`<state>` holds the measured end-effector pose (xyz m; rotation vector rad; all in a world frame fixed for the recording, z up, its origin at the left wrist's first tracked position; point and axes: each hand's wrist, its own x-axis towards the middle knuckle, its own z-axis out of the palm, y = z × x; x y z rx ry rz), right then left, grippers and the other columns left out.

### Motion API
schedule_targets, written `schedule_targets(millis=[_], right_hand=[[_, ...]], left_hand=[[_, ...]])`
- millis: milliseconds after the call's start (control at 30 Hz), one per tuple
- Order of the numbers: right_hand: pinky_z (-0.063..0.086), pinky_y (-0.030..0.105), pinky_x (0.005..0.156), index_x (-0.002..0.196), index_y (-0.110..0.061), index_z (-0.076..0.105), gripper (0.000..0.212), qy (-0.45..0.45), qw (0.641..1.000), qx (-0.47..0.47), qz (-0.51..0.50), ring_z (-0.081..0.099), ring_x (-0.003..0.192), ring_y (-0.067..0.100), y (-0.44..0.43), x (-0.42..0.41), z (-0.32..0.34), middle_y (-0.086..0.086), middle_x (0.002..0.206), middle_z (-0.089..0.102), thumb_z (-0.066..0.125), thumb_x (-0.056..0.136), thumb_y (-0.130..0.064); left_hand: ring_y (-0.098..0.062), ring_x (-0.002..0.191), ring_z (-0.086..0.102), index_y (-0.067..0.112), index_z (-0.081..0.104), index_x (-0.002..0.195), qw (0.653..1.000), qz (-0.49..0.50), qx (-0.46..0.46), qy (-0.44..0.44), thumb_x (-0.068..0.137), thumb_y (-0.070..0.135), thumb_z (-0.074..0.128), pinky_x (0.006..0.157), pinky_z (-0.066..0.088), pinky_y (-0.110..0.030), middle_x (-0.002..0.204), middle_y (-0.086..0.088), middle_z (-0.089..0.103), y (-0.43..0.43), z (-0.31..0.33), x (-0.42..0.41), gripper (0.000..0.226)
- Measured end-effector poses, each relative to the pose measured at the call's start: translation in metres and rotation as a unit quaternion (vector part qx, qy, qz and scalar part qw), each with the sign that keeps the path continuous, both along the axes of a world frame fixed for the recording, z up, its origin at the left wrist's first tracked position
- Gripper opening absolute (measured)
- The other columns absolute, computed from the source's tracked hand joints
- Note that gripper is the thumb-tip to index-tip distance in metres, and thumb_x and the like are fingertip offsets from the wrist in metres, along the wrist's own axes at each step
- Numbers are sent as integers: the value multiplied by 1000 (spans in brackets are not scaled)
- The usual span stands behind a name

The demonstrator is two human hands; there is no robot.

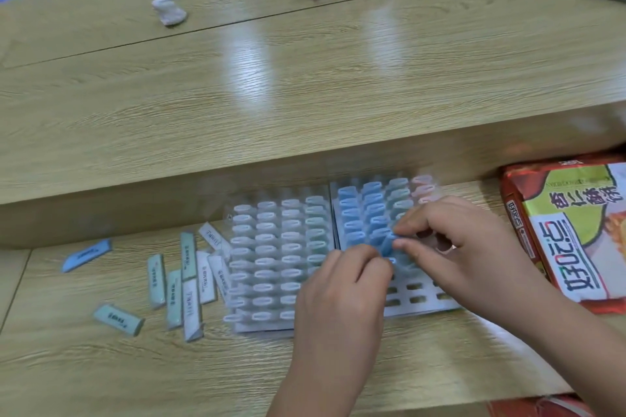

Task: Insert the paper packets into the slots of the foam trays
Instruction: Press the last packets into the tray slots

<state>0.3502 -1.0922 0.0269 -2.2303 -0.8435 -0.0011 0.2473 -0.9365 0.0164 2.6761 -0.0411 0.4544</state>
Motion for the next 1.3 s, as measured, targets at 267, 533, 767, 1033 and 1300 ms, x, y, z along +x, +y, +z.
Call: schedule_targets(millis=[267,533,767,1033,1300], right_hand=[[44,17,75,84,-15,72,10,-49,998,17,-35,60,79,9,6,-4,-7,-10,84,68,75,79,-23],[49,36,72,89,-17,76,28,-140,981,-116,64,57,89,21,3,0,-2,0,100,67,56,93,-36],[49,43,68,88,-15,77,29,-163,984,-75,-3,59,80,30,57,-37,21,3,95,67,54,93,-31],[48,32,58,108,-34,62,32,-37,987,-134,85,60,91,16,230,-114,24,-17,91,65,51,87,-55],[33,30,58,122,-28,44,49,-8,946,-322,40,57,97,16,295,-140,-28,-9,109,57,58,86,-59]], left_hand=[[-16,73,54,17,73,96,999,-13,26,-33,96,26,61,52,47,-31,95,5,65,3,-4,-5,15],[-24,83,60,13,75,105,997,5,36,-64,97,29,59,69,52,-34,108,-6,68,4,-1,-16,24],[-13,99,56,17,72,113,980,153,-101,-81,96,28,56,85,45,-21,110,3,61,89,4,-68,26],[-10,88,60,27,65,117,886,433,-153,63,86,25,70,74,44,-26,109,10,51,225,-26,-150,32],[-24,115,47,33,58,133,930,318,-53,177,84,32,74,85,46,-33,127,-7,42,269,-47,-160,52]])
